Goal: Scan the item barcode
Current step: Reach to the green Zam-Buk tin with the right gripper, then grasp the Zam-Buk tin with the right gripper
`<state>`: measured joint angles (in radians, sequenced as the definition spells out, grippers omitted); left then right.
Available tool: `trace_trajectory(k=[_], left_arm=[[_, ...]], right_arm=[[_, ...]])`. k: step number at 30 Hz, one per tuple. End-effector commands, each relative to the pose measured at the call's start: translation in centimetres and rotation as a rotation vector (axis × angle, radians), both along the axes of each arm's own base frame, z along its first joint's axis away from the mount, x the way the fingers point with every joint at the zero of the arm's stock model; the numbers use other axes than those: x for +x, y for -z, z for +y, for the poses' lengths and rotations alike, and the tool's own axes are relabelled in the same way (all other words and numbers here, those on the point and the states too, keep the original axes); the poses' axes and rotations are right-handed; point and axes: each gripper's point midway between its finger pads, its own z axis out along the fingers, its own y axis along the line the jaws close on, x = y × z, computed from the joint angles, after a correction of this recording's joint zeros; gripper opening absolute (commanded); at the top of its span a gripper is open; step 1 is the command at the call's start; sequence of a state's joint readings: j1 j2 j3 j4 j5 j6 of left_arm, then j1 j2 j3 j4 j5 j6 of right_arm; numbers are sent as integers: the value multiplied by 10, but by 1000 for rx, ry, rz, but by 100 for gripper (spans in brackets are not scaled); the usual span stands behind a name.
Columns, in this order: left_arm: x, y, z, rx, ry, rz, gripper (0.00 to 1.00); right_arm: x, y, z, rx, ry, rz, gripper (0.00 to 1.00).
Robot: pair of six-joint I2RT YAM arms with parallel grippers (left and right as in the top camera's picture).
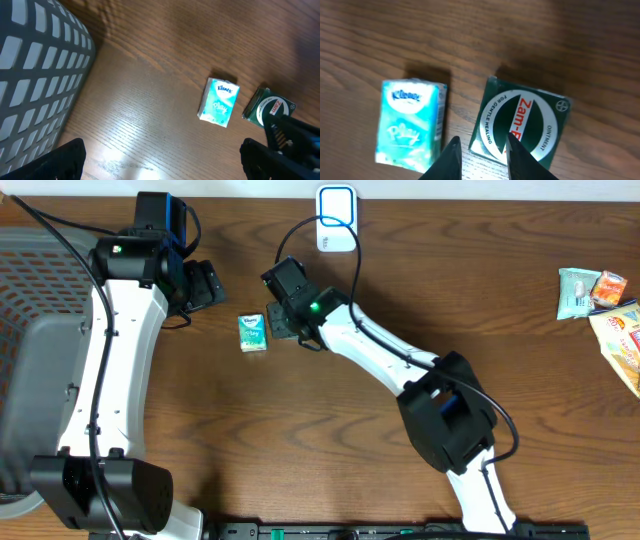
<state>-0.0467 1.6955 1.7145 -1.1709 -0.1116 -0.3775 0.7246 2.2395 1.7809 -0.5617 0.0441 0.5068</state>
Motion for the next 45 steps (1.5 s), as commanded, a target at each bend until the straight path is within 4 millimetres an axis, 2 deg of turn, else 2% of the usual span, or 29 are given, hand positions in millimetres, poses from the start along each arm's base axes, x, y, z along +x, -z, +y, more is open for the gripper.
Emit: trace_trajectory(k=[1, 9, 16, 20, 23, 25, 26, 32, 37, 43, 45], left_arm=[[0, 1, 4, 16, -6, 5, 97], [0, 1, 4, 16, -6, 5, 98], [0, 1, 4, 16, -6, 5, 98], [0, 1, 4, 16, -6, 5, 98], [0, 1, 4, 16, -6, 5, 98], [0, 1, 4, 16, -6, 5, 98], [0, 1, 4, 16, -6, 5, 98], [0, 1, 4, 16, -6, 5, 98], [0, 1, 4, 16, -6, 5, 98], [0, 1, 4, 16, -6, 5, 98], [0, 1, 4, 16, -6, 5, 98]], right_arm=[[-1, 27, -8, -58, 33, 19, 22], [6, 29, -31, -160, 92, -22, 2], [15, 28, -64, -285, 165, -58, 1], [19, 18, -79, -282, 193, -40, 1], [15, 3, -64, -154, 140, 8, 1], [12, -8, -42, -51, 38, 24, 1], [8, -17, -25, 17, -51, 22, 1], [9, -22, -6, 66, -70, -9, 1], [3, -12, 8, 53, -86, -24, 1], [-2, 19, 8, -25, -72, -11, 2], [1, 23, 3, -54, -55, -20, 1]])
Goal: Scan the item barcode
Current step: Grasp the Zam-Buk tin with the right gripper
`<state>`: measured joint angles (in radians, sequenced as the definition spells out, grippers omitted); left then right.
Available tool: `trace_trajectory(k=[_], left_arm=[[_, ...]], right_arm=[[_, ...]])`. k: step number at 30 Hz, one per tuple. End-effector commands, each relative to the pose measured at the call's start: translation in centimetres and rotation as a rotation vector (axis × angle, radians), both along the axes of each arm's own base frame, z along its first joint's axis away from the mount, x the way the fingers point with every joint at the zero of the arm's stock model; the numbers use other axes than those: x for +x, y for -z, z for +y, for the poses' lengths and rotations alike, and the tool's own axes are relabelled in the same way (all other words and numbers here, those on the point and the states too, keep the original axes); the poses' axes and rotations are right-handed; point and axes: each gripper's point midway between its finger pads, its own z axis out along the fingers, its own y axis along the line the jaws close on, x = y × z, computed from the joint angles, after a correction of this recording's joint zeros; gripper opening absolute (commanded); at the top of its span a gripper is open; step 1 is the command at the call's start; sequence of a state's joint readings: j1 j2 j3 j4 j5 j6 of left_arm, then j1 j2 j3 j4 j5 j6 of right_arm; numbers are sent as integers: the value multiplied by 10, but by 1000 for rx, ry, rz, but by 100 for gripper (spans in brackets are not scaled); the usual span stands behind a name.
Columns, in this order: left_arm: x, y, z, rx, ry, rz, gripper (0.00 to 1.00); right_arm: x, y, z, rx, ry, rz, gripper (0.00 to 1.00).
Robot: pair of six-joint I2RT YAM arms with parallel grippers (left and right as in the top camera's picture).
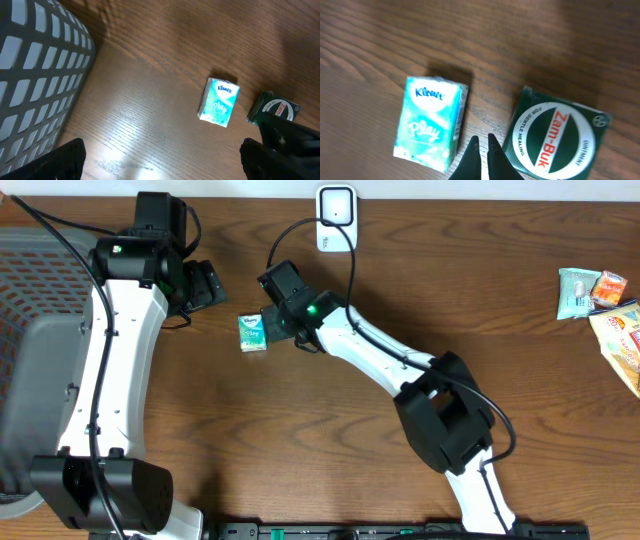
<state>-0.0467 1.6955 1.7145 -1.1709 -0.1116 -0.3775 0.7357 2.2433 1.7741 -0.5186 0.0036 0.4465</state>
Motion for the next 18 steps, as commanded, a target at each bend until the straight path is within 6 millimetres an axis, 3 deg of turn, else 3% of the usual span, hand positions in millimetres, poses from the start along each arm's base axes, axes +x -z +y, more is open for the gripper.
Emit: trace_trajectory(k=[1, 8, 13, 16, 18], left_arm=[[0, 1, 4, 16, -6, 5, 98], [0, 1, 4, 16, -6, 5, 98], [0, 1, 4, 16, -6, 5, 98], [0, 1, 4, 16, -6, 5, 98], [0, 1, 4, 16, -6, 5, 98]], right_arm=[[5, 25, -15, -87, 38, -5, 1], [3, 32, -27, -132, 54, 18, 2], [8, 34, -58, -255, 156, -8, 1], [12, 22, -71, -267, 198, -14, 1], [10, 7, -65, -208, 176, -2, 1]])
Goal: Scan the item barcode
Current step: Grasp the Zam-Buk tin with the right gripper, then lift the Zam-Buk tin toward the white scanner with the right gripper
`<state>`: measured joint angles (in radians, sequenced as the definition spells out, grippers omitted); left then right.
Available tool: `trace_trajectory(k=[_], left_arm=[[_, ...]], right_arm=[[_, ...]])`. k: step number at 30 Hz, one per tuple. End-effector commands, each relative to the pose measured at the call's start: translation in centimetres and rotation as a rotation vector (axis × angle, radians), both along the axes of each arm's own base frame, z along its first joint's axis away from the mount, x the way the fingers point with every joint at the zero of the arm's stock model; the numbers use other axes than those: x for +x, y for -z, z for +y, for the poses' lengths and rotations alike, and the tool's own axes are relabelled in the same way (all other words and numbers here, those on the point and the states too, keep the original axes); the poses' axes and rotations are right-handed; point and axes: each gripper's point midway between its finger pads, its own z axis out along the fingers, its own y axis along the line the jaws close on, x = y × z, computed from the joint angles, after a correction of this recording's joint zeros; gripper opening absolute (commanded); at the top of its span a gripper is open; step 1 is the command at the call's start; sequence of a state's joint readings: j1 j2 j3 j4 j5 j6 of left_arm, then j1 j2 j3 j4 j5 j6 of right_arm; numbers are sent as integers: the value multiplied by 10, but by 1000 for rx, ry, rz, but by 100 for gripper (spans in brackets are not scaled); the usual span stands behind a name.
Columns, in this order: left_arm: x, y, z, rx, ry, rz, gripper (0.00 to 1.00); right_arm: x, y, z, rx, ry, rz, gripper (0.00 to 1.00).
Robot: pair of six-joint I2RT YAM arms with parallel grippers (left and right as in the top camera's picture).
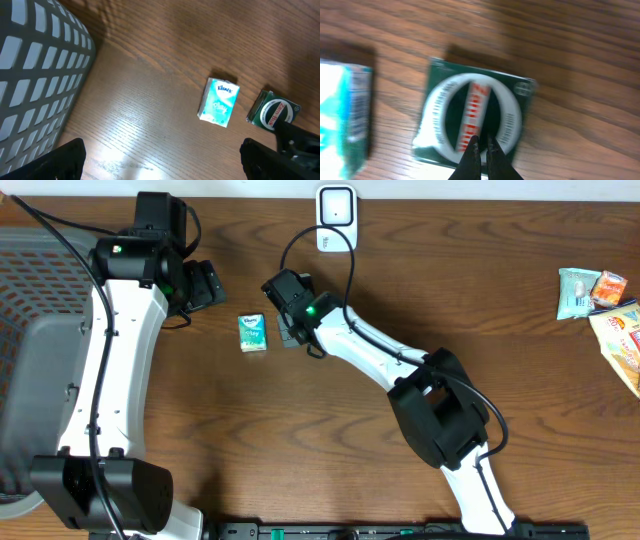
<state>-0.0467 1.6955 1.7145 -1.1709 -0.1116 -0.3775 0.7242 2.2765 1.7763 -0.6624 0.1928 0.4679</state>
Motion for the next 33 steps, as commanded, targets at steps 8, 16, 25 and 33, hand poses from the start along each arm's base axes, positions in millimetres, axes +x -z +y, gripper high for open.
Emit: trace_trajectory(k=[8, 16, 25, 33], left_arm=[[0, 1, 4, 16, -6, 5, 98], [0, 1, 4, 16, -6, 5, 98], [0, 1, 4, 16, -6, 5, 98], [0, 1, 4, 16, -6, 5, 98]], right_arm=[[-11, -50, 53, 233, -269, -14, 2], [-11, -10, 53, 169, -197, 3, 2], [-2, 17, 34, 74, -127, -3, 1], [19, -8, -38, -74, 150, -60, 1]])
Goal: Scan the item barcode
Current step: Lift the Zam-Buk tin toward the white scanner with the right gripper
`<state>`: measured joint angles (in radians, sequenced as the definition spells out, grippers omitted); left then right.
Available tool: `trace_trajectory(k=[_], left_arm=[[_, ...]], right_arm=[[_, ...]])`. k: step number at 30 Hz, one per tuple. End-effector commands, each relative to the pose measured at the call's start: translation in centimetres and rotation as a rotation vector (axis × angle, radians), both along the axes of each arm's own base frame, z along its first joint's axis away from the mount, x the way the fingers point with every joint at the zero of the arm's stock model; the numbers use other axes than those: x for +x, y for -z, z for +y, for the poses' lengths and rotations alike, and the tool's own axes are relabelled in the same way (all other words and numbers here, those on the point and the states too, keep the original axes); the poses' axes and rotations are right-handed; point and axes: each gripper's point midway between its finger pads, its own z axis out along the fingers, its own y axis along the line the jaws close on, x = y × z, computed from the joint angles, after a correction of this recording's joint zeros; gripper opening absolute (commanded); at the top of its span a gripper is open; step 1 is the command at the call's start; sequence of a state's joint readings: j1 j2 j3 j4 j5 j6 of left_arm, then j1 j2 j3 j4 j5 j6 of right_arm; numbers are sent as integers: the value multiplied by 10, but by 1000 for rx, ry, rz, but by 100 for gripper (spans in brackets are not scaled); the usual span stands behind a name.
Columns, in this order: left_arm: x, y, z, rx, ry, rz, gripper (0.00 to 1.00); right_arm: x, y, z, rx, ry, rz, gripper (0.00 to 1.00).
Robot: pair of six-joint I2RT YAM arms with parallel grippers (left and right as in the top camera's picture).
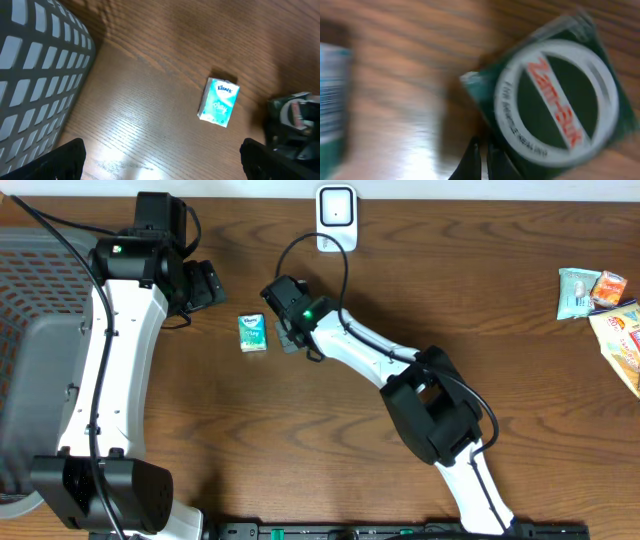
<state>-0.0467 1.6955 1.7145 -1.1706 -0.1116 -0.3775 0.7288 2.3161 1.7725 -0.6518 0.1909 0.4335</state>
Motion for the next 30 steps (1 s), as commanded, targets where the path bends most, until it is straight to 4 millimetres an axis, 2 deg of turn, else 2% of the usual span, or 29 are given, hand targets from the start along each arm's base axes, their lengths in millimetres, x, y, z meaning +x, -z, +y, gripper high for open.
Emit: trace_trajectory(k=[1, 4, 6, 11, 17, 21, 26, 30], left_arm=[[0, 1, 4, 16, -6, 5, 98], [0, 1, 4, 16, -6, 5, 98], [0, 1, 4, 16, -6, 5, 98], [0, 1, 4, 16, -6, 5, 98], [0, 1, 4, 16, -6, 5, 98], [0, 1, 4, 16, -6, 5, 98], [0, 1, 4, 16, -6, 5, 98], [0, 1, 4, 16, -6, 5, 98]], right_arm=[[25, -35, -49, -42, 229, -86, 1], [31, -54, -77, -2, 341, -65, 1], [32, -58, -77, 57, 327, -27, 1], [31, -61, -39, 269, 118, 76, 1], [46, -74, -4, 380, 28, -6, 1], [47, -62, 3, 356, 25, -25, 1], [45, -28, 3, 277, 41, -18, 1], [43, -10, -7, 224, 68, 2, 1]])
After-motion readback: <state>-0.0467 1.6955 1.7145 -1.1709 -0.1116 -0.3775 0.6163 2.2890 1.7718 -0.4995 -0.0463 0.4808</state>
